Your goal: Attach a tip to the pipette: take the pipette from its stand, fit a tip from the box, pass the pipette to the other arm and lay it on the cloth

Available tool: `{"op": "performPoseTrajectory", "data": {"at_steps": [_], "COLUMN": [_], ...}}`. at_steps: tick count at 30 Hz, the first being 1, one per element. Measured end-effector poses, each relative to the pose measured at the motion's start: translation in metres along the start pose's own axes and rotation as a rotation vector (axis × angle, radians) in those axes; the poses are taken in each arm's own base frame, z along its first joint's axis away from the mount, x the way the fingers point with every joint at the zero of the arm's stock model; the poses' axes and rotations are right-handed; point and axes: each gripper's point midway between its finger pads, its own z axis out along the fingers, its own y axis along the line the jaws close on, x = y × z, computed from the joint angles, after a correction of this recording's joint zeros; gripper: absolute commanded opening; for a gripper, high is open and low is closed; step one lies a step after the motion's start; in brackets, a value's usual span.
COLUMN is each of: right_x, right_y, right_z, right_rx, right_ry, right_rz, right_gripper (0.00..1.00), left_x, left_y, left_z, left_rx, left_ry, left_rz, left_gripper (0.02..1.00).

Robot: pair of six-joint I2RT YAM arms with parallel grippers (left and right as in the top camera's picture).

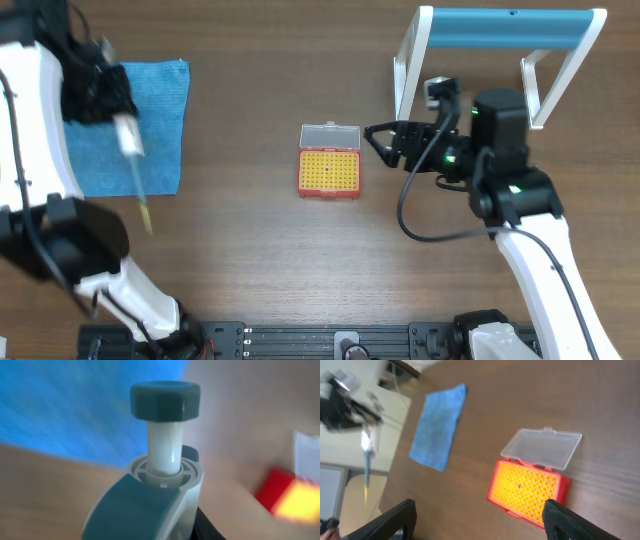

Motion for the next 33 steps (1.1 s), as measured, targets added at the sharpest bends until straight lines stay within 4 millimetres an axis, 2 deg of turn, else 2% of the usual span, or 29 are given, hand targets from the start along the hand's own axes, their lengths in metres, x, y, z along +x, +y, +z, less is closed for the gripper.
{"op": "performPoseTrajectory", "data": {"at_steps": [3,6,7,8,9,12,16,26,33], "right_x": [0.011,0.017,0.019,0.023,0.031,0.050,0.057,0.051,0.049], "right_y": [-0.011,-0.021,-0.027,-0.034,-0.045,-0.061,-0.064,-0.061,-0.060], "right_z": [0.019,0.022,0.021,0.020,0.016,0.004,-0.009,-0.015,-0.015], "right_rx": [0.028,0.070,0.102,0.144,0.212,0.324,0.381,0.391,0.386], "right_ry": [0.059,0.082,0.086,0.090,0.105,0.144,0.133,0.080,0.070], "right_rz": [0.060,0.110,0.129,0.154,0.188,0.273,0.340,0.389,0.390], "right_gripper": [0.822,0.822,0.825,0.822,0.822,0.822,0.822,0.822,0.825], "left_x": [-0.053,-0.084,-0.096,-0.102,-0.108,-0.108,-0.102,-0.114,-0.111], "left_y": [0.020,0.037,0.043,0.047,0.054,0.063,0.070,0.076,0.092], "left_z": [0.012,0.042,0.059,0.074,0.101,0.139,0.168,0.174,0.180], "left_rx": [-0.076,-0.129,-0.141,-0.146,-0.154,-0.170,-0.187,-0.205,-0.207], "left_ry": [-0.079,-0.091,-0.093,-0.086,-0.057,0.002,0.065,0.033,0.042], "left_rz": [0.008,0.017,0.030,0.042,0.064,0.116,0.174,0.233,0.210], "left_gripper": [0.025,0.025,0.025,0.027,0.027,0.025,0.025,0.027,0.027]}}
